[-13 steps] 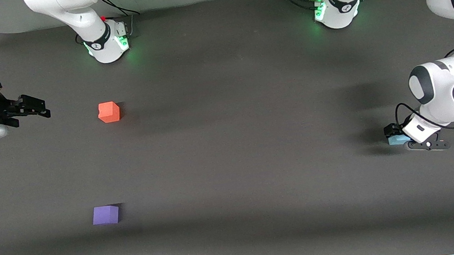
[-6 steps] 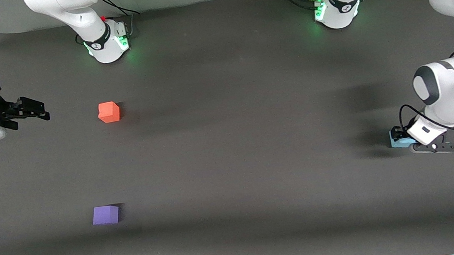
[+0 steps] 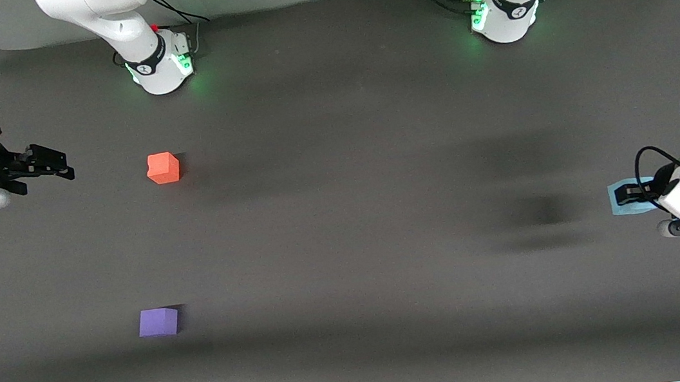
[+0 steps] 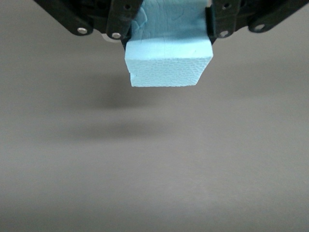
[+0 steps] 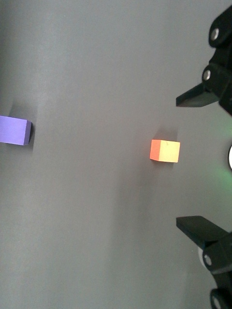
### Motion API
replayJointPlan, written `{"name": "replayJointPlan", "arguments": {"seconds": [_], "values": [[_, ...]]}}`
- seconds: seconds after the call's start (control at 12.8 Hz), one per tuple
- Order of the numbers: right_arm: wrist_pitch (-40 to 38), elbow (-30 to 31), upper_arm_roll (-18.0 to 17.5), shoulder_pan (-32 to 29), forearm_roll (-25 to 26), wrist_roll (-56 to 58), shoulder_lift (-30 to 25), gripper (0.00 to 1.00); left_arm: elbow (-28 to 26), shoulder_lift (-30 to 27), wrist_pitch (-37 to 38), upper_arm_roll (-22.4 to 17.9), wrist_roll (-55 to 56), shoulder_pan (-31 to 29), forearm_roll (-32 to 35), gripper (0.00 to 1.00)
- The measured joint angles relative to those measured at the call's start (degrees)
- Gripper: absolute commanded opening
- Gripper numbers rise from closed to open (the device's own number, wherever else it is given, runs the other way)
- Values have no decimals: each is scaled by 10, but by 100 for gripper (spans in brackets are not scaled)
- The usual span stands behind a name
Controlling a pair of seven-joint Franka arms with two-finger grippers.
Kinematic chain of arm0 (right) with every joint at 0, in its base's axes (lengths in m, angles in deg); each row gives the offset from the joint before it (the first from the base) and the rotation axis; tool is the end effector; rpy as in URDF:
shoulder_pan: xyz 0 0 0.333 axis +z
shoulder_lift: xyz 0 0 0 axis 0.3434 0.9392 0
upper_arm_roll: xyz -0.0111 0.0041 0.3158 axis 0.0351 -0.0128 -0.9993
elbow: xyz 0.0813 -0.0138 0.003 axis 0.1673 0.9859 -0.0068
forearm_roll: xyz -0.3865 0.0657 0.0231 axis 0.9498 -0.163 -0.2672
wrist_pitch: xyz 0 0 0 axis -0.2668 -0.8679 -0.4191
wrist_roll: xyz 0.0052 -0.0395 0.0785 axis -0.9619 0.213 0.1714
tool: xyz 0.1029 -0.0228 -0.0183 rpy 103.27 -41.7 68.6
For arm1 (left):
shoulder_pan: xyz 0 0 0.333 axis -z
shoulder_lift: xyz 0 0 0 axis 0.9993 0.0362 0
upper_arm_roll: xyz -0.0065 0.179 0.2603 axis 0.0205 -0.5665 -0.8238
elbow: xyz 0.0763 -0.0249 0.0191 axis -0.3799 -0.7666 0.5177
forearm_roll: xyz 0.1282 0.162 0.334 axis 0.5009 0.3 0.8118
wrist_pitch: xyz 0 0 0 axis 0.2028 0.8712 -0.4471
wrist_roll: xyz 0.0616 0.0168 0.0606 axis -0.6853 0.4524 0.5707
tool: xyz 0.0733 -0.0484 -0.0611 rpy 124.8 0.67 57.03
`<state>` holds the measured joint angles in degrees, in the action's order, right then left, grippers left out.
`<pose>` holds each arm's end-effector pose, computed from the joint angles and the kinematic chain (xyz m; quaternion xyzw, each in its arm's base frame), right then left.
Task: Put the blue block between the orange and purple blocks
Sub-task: 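Carry the blue cube with the left gripper toward the table's middle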
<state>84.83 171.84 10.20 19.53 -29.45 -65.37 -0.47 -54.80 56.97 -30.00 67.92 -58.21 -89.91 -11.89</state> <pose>0.5360 0.0032 0.5736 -0.9966 -0.0593 0.0483 0.0316 0.6607 0.0039 0.4153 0.9986 -0.0038 -0.0532 0.0019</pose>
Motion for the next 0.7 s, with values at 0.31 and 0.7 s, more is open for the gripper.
{"name": "replayJointPlan", "arguments": {"seconds": [0.31, 0.7], "values": [[0, 0, 2, 0, 0, 3, 0, 100, 44, 5, 24, 7, 227, 147, -3, 42], [0, 0, 4, -1, 0, 9, 0, 100, 115, 69, 14, 12, 454, 343, -3, 42]]}}
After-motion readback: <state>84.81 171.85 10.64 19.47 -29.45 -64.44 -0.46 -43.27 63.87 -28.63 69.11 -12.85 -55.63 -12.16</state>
